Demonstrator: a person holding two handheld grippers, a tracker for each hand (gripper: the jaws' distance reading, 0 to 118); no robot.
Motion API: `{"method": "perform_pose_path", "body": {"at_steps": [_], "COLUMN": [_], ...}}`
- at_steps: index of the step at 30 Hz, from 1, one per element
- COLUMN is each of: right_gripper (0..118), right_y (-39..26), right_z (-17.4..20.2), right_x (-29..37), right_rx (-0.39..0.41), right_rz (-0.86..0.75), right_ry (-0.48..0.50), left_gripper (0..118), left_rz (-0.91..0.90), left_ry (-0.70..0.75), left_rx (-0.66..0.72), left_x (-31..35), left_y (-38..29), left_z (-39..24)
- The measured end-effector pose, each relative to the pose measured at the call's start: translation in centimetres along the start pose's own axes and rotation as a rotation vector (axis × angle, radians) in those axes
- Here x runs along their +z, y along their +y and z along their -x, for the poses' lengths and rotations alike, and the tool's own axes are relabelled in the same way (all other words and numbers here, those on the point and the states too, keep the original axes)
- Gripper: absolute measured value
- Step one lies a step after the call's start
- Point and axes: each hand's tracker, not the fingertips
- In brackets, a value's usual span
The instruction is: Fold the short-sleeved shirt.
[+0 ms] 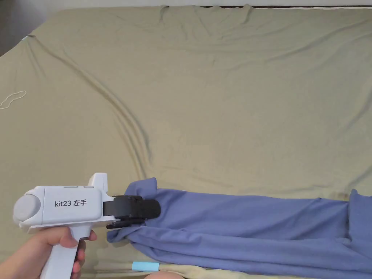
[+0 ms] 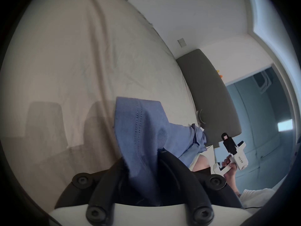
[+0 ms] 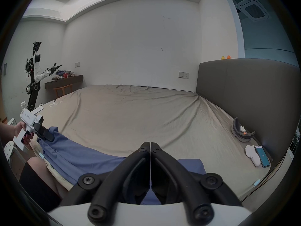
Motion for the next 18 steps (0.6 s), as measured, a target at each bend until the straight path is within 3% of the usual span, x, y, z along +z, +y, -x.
{"method": "perform_pose_path", "body": {"at_steps": [5,7,9,16,18], "right_gripper": [1,1,1,1,1], "right_y": [0.5,0.8,1.1,1.7,2.0], "right_z": [0.2,0.3,0.4,0.2,0.2], "right_x": [0.3,0.5,0.9,1.2,1.3], "right_rx": [-0.019,-0.022,-0.021,-0.048,-0.060], "right_rz": [-0.002,-0.012,-0.027,-0.039,-0.042], "right_ry": [0.023,0.038,0.053,0.124,0.144], "left_gripper": [8,8,8,8,8], "left_rz": [0.000,0.000,-0.017,0.069,0.100], "left_ry": [0.029,0.106,0.152,0.521,0.567], "left_rx": [0.042,-0.013,0.024,0.141,0.079], "left_x": [3.5,5.1,7.4,11.0,9.7], "left_y": [2.5,3.0,3.8,5.3,5.3], "left_z": [-1.9,-2.5,-2.2,-1.2,-4.3]}}
